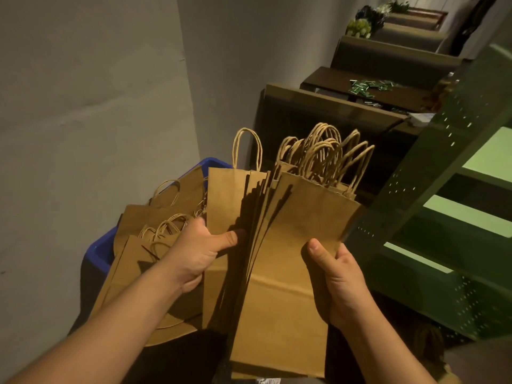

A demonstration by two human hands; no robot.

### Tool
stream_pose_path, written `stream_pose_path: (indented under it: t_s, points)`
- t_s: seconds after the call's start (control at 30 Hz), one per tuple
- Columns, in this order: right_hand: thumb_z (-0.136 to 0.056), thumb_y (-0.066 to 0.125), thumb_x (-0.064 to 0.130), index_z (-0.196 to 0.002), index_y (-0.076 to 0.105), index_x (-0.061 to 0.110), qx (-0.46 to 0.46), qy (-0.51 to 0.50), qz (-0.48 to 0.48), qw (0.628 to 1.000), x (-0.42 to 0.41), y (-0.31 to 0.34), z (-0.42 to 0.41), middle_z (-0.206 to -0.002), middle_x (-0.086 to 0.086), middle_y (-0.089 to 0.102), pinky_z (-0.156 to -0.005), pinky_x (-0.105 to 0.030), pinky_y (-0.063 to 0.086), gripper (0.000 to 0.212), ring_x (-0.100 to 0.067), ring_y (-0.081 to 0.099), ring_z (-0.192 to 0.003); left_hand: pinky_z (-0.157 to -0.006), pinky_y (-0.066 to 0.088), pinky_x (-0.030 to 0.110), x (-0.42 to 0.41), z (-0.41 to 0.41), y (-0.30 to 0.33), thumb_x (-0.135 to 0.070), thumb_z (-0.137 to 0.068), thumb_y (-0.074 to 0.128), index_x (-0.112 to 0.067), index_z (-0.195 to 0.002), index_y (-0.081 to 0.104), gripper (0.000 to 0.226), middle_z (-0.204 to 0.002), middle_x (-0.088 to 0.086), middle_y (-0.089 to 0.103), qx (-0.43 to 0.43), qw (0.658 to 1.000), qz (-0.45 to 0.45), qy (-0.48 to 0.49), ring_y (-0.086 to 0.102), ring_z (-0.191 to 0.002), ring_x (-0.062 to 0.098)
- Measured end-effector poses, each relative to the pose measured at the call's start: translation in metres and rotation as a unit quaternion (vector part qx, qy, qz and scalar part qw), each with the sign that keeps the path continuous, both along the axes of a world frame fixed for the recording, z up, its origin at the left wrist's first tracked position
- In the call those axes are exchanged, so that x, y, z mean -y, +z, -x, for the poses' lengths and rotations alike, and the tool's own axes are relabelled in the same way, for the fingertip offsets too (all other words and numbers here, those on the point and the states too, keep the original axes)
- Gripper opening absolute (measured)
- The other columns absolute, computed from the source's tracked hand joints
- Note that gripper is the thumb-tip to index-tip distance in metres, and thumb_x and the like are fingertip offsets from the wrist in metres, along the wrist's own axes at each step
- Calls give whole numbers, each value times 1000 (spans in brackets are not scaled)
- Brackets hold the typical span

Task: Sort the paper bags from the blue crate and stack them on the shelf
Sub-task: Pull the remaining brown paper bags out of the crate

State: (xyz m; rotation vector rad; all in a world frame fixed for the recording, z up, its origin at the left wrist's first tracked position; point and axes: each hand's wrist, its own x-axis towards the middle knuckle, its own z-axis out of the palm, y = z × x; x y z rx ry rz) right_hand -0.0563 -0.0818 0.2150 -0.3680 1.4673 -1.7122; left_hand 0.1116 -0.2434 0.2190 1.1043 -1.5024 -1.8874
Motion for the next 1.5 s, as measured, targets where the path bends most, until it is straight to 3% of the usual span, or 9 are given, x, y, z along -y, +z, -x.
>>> stream_pose_path:
  t_s: [0.2,0.33,0.5,0.67,0.83,1.03,1.17,1.3,1.5]
  points:
    - [-76,72,27,-117,61,27,10,-1,-5,1000,-2,-4,-6,-105,5,78,-82,-25,48,42,-15,71,-102,-116,41,56,-9,2,-1,-49,-55,94,-11,-141,49,105,-134,12,66,-17,999,-20,-43,58,-131,29]
    - [-80,71,28,-120,60,27,12,-31,-10,999,-1,-8,-8,-111,4,74,-84,-25,48,42,-15,68,-105,-115,43,46,-15,8,0,-41,-86,70,-35,-125,54,42,-126,-6,69,-37,997,9,-60,61,-122,11]
    - [-88,70,34,-117,56,32,-44,-29,-50,997,1,-15,-13,-112,6,70,-78,-24,45,31,-12,65,-101,-121,32,55,-26,13,-7,-87,-53,78,-36,-161,21,131,-158,-1,46,-54,995,-29,-78,41,-146,23]
    - [-75,72,52,-117,59,30,-95,-4,-109,989,0,-23,-19,-113,5,71,-82,-31,51,49,-16,68,-101,-121,30,58,-42,16,-13,-69,-42,93,-37,-163,2,155,-168,6,27,12,992,-37,-119,30,-152,33]
    - [-83,70,52,-115,55,32,-102,38,-152,982,0,-22,-19,-114,8,67,-84,-31,52,41,-14,64,-104,-114,44,53,-45,13,-23,-46,-44,95,-21,-143,42,116,-137,2,61,64,986,-80,-129,56,-128,24]
    - [-87,69,55,-116,54,25,-122,78,-228,963,0,-19,-7,-113,2,65,-93,-41,57,44,-20,66,-103,-108,49,56,-41,13,-23,-29,-57,100,-16,-135,50,94,-127,8,66,54,989,-103,-93,61,-123,28]
    - [-85,77,43,-108,56,25,-103,102,-229,963,0,-17,-7,-107,-3,70,-85,-40,61,36,-21,72,-95,-115,42,55,-48,17,-16,-52,-51,90,-9,-157,22,133,-140,14,54,34,985,-161,-51,49,-135,34]
    - [-84,74,52,-96,49,31,-169,67,-244,952,2,-16,-14,-98,6,63,-67,-25,53,35,-14,67,-87,-102,54,50,-55,20,-16,-44,-74,87,-20,-110,56,53,-110,3,71,84,989,-116,-44,67,-106,22]
    - [-69,68,73,-114,51,27,-142,89,-232,958,4,-16,-16,-108,6,65,-80,-31,56,66,-15,67,-97,-85,59,43,-56,26,-23,-42,-77,87,-26,-110,53,50,-106,-1,68,50,993,-110,15,67,-98,18]
